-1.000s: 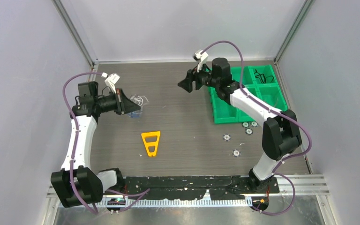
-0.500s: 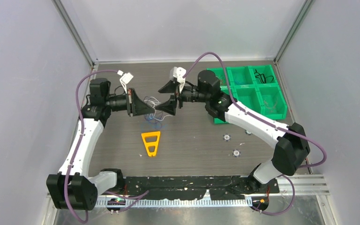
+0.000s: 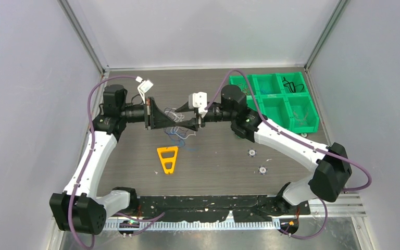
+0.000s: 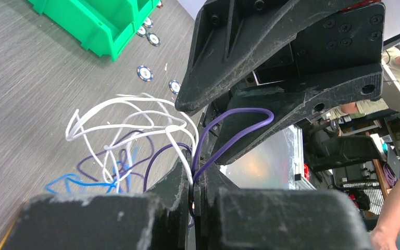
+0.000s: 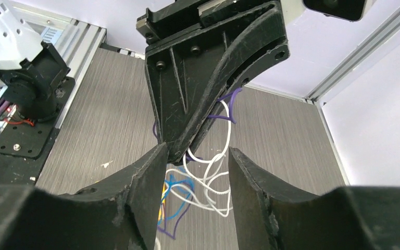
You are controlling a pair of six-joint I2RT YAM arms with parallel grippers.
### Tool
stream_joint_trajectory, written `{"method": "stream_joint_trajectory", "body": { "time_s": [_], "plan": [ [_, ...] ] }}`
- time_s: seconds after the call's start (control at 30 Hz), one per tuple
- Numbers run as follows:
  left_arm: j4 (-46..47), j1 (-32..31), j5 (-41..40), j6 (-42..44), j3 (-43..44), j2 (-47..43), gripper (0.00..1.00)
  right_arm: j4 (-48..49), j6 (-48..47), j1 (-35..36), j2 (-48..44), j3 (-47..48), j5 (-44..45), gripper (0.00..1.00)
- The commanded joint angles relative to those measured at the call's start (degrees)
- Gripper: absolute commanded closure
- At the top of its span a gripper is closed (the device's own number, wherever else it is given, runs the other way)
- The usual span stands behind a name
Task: Untangle the cables
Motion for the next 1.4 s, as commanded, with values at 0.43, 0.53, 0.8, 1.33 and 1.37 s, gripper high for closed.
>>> {"method": "stream_joint_trajectory", "body": {
  "time_s": [0.43, 0.53, 0.8, 1.33, 1.37],
  "plan": [
    [2.49, -2.28, 3.24, -0.05, 3.09, -1.98, 1.0, -2.94, -11.04, 0.02, -3.47, -3.3, 0.66, 0.54],
    [2.9, -2.31, 3.21, -0.64, 3.23, -1.78, 1.0, -3.85, -12.09, 0.03, -2.55, -2.15, 0.74, 0.67],
    [-6.56, -0.86, -4.76, 6.27, 4.85, -2.31, 0.85, -5.93, -11.31, -0.78, -3.81, -2.02, 6.46, 0.94],
    [-1.13, 11.78, -16.01, 13.06, -5.25, 1.38, 0.74, -3.09, 11.52, -7.86, -10.49, 4.01, 10.99, 0.95],
    [3.16, 11.38, -14.31, 10.33, -5.91, 0.25, 0.54, -3.01, 12.32, -7.91, -10.41, 4.5, 11.2, 0.95]
  ]
}}
